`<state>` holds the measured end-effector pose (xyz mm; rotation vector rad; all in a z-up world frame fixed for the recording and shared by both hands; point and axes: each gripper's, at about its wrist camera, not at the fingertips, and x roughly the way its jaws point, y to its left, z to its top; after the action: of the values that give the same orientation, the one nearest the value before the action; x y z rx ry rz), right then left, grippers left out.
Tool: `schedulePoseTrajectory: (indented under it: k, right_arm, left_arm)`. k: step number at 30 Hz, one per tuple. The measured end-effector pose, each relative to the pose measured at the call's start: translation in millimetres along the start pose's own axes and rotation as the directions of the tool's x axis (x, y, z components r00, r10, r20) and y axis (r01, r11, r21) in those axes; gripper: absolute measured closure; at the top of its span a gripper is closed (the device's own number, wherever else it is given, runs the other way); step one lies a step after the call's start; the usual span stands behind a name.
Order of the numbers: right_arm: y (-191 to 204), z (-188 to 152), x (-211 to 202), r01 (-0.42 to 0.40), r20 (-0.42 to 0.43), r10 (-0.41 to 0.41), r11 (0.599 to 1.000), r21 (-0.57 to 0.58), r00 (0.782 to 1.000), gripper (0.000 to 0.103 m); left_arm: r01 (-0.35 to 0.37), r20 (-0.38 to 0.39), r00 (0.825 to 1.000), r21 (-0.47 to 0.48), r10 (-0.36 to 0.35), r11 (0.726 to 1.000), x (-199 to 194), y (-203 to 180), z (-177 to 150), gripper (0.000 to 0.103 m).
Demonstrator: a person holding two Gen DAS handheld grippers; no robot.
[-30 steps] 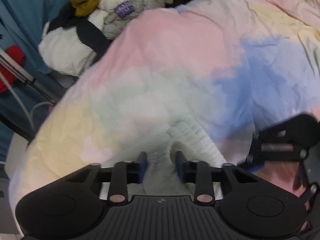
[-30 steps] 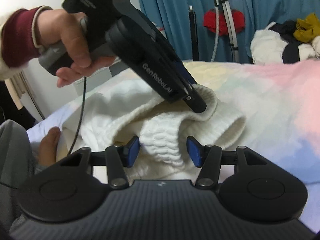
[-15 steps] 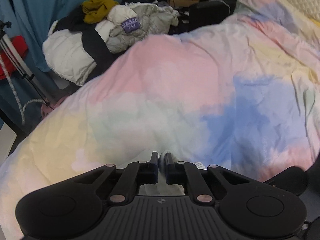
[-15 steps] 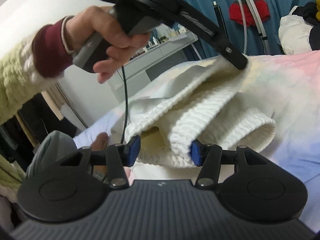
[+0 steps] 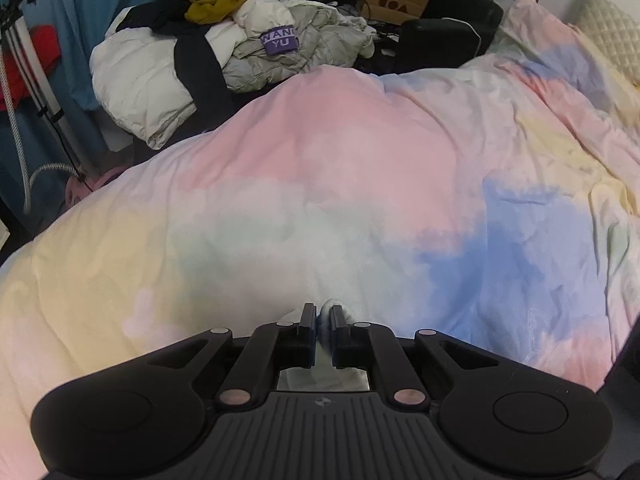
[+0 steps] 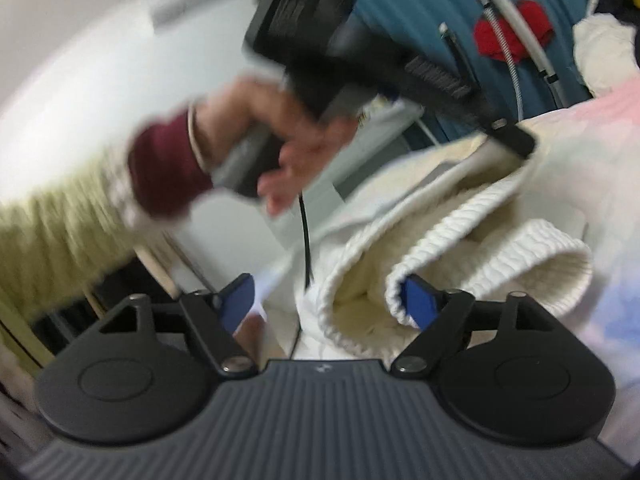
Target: Fold clothes
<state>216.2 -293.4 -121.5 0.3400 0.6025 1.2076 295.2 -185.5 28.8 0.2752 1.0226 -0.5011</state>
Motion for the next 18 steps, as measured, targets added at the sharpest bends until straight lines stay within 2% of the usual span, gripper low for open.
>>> schedulePoseTrajectory:
  k: [3,5,6,7,9,10,11,13,14,17,18]
  right_arm:
    - [9,-4,9,0.083,-0.100,-0.088,0.995,-0.058,0.991,0.019]
    - [16,-4,7,0.088,-0.118,-0.097,0.993,-0.080,0.988,0.019]
    - [22,-1,5,0.080,-0.120,-0.092,0.992,-0.100,0.989,0.019]
    - [31,3,2,0.067,-0.118,-0.082,0.990,-0.127,0.990,0.018]
    - [50,6,-3,-0.009,-0.126,-0.015,0.983,-0.183,0.992,0.019]
    - [58,5,-5,-0.053,-0.140,0.025,0.978,-0.203,0.990,0.020]
    - [63,3,-4,-0.060,-0.152,0.026,0.972,-0.225,0.988,0.023]
    - [62,-1,-1,0.026,-0.173,-0.066,0.974,-0.225,0.983,0.022]
    - [57,-4,-1,0.065,-0.178,-0.102,0.977,-0.201,0.979,0.021]
    - [42,-17,-7,0.128,-0.175,-0.149,0.984,-0.125,0.973,0.023]
    - [39,-21,-9,0.164,-0.173,-0.183,0.980,-0.115,0.968,0.023]
  left_arm:
    - [-0.007,0.001,1.000,0.021,0.007,1.000,-1,-5,3,0.096]
    - [-0.020,0.010,1.000,0.037,0.020,0.999,-2,-11,4,0.096]
    - [-0.023,0.022,1.000,0.040,0.022,0.999,-3,-13,5,0.097]
    - [-0.035,0.059,0.998,0.039,0.033,0.999,-5,-14,6,0.103]
    - [-0.083,0.136,0.988,0.031,0.079,0.996,-9,-16,9,0.103]
    - [-0.081,0.137,0.987,0.015,0.078,0.997,-6,-14,11,0.103]
    - [-0.035,0.109,0.993,-0.009,0.036,0.999,0,-11,11,0.103]
    - [0.021,0.055,0.998,0.017,-0.022,1.000,10,-15,4,0.102]
    - [0.011,0.060,0.998,0.052,-0.014,0.999,10,-20,-3,0.101]
    - [0.044,0.072,0.996,0.052,-0.048,0.998,-1,-18,-28,0.090]
    - [0.046,0.092,0.995,0.023,-0.048,0.999,-11,-12,-38,0.082]
